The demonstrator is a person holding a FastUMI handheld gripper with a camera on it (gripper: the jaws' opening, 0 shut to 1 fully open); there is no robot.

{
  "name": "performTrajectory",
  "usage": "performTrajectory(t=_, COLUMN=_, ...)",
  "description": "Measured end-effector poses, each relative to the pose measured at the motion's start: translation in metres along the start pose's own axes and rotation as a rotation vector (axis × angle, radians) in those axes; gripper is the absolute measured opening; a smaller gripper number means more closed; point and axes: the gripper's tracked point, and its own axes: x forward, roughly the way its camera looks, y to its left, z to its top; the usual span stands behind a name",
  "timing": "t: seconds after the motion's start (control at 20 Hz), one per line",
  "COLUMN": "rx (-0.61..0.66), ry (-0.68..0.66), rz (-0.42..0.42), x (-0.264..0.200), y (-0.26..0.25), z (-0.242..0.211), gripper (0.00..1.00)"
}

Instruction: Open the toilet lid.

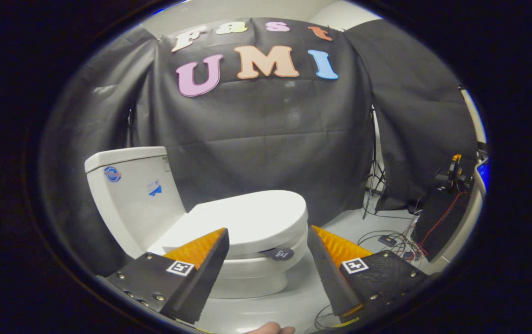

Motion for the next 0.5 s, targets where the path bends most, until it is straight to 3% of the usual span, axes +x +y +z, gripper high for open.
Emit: performTrajectory(t=0.5, rx=0.036, ry=0.037, rz=0.012, x=0.017, y=-0.004, z=-0.018, gripper=1.0)
